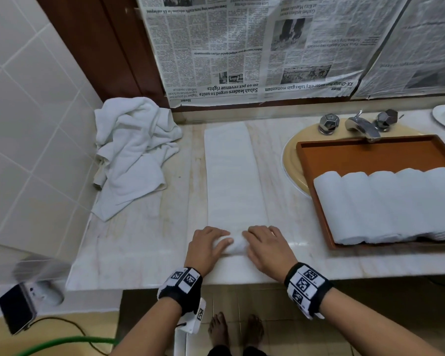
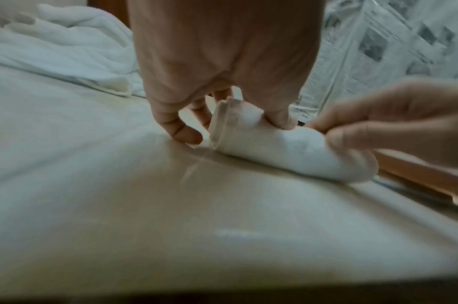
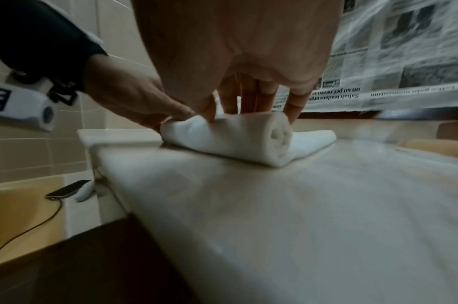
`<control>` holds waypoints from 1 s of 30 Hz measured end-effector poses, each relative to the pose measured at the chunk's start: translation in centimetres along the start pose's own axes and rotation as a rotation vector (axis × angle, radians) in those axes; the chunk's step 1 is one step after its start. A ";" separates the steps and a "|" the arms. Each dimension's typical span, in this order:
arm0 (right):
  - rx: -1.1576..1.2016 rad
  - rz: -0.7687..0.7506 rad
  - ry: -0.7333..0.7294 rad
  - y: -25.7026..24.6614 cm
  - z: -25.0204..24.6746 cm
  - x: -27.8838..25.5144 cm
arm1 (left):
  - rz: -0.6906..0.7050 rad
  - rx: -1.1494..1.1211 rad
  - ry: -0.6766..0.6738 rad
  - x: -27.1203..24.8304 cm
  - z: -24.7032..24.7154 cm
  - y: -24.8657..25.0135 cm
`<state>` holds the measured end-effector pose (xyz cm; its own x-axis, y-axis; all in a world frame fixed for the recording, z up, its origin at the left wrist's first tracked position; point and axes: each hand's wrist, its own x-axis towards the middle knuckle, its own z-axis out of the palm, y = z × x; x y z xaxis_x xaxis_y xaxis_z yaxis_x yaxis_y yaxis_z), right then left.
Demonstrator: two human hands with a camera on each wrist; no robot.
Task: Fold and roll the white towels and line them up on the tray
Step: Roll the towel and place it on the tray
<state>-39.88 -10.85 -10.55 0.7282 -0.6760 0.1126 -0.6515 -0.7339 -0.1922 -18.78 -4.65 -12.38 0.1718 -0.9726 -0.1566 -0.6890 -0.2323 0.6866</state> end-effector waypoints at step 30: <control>0.491 0.247 -0.372 2.0 -0.8 2.0 | 0.149 0.243 -0.050 -1.7 0.2 0.1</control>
<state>-39.90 -13.70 -9.91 0.6518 -0.6878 -0.3195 -0.7005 -0.3844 -0.6013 -19.28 -3.03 -12.25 0.0251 -0.9940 -0.1061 -0.8534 -0.0766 0.5155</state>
